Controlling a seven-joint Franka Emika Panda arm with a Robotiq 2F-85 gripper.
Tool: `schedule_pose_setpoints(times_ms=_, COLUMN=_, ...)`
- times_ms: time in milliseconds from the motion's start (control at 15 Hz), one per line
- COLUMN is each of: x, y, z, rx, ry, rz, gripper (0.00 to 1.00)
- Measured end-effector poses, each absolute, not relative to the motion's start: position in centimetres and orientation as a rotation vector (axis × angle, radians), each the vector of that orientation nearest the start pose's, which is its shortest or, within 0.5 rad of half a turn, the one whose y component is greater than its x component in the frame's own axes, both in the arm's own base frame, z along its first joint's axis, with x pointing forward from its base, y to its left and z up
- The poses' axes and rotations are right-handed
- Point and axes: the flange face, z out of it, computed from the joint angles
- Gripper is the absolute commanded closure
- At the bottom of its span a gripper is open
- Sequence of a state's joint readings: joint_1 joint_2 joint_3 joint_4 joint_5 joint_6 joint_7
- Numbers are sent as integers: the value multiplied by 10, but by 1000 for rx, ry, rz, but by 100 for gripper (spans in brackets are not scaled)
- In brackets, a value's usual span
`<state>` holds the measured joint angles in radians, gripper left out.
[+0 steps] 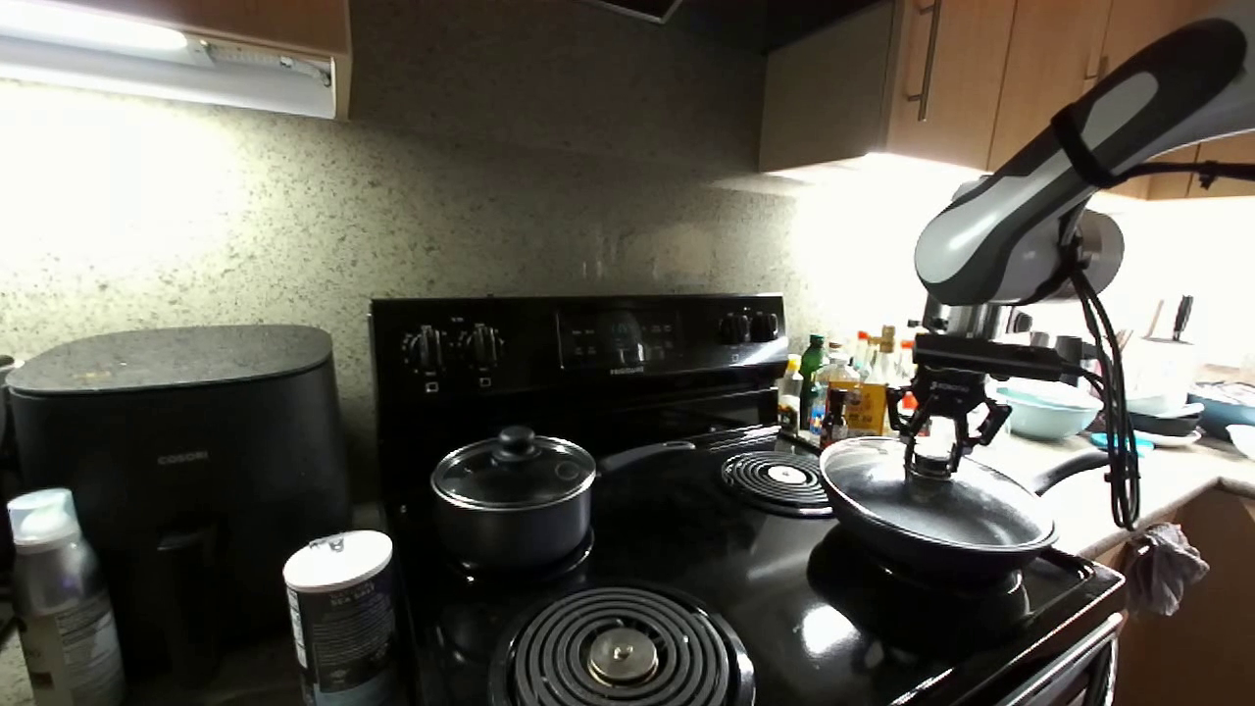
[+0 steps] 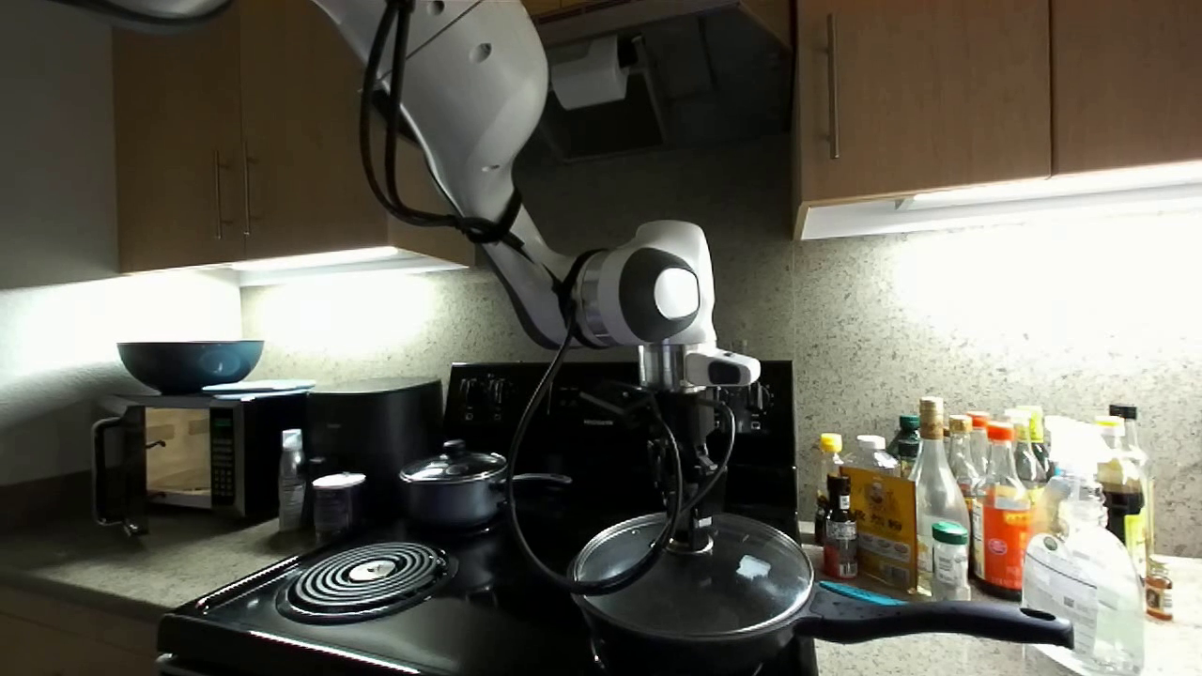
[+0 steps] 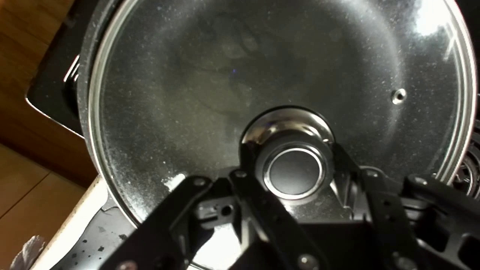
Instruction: Put the lid on the pot, then put the lid on the stove
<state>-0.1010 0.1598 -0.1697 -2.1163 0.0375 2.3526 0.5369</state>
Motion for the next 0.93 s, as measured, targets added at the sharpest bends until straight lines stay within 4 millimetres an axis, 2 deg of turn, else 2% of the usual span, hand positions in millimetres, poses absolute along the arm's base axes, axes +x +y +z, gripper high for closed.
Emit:
schedule_pose_setpoints(times_ms=533, x=548, y=-150, z=350, rx=-2864, ry=1254, rz=-145, gripper=75)
schedule_pose_setpoints(times_ms=867, x=524, y=-138, z=372, rx=-2829, ry=1226, rz=-294, gripper=75)
schedule_pose_setpoints(times_ms=933, x=518, y=-135, z=378, rx=-2822, ry=1220, rz=-309, gripper=50)
